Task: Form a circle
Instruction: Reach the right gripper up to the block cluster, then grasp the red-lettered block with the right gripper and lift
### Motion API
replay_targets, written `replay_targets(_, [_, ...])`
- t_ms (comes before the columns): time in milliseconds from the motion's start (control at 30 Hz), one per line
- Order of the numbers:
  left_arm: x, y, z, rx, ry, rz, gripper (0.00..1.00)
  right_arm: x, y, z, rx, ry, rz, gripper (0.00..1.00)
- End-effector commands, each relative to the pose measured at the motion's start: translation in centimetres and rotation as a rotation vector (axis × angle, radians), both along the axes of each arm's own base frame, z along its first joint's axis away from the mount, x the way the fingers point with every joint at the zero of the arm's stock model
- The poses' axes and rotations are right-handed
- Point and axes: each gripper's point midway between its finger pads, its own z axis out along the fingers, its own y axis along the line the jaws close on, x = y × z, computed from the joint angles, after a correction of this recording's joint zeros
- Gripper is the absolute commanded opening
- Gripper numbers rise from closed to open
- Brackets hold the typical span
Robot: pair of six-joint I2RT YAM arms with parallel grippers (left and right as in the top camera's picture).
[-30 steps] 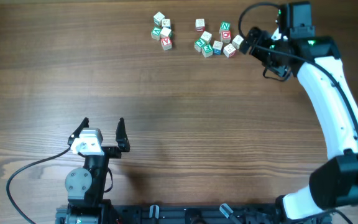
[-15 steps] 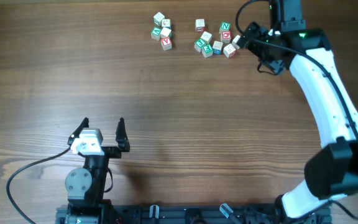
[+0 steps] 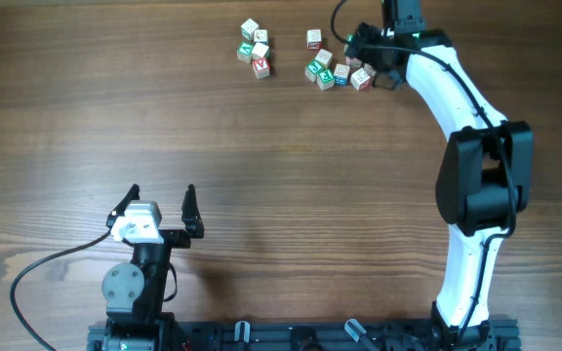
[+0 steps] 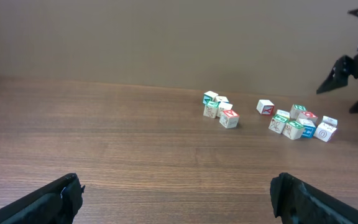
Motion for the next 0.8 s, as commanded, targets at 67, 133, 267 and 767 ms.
replay_targets(67, [0.0,-0.4,-0.2,-0.008,0.001,-0.020,1.00,2.7,0.9,2.3,-0.151,-0.165,0.190,0.82])
replay_targets(133, [0.0,-0.4,-0.2,-0.008,0.000,-0.020,1.00,3.2,1.4,1.5,-0.189,-0.182,0.238,0.79])
replay_targets(267, [0.0,-0.4,-0.2,-0.008,0.001,-0.020,1.00,3.6,2.2,-1.6,-0.232,-0.172,0.304,0.80])
replay_targets(767, [0.0,-0.4,-0.2,-0.008,0.001,-0.020,1.00,3.9,1.8,-6.5,-0.296,-0.128,0.330,0.60])
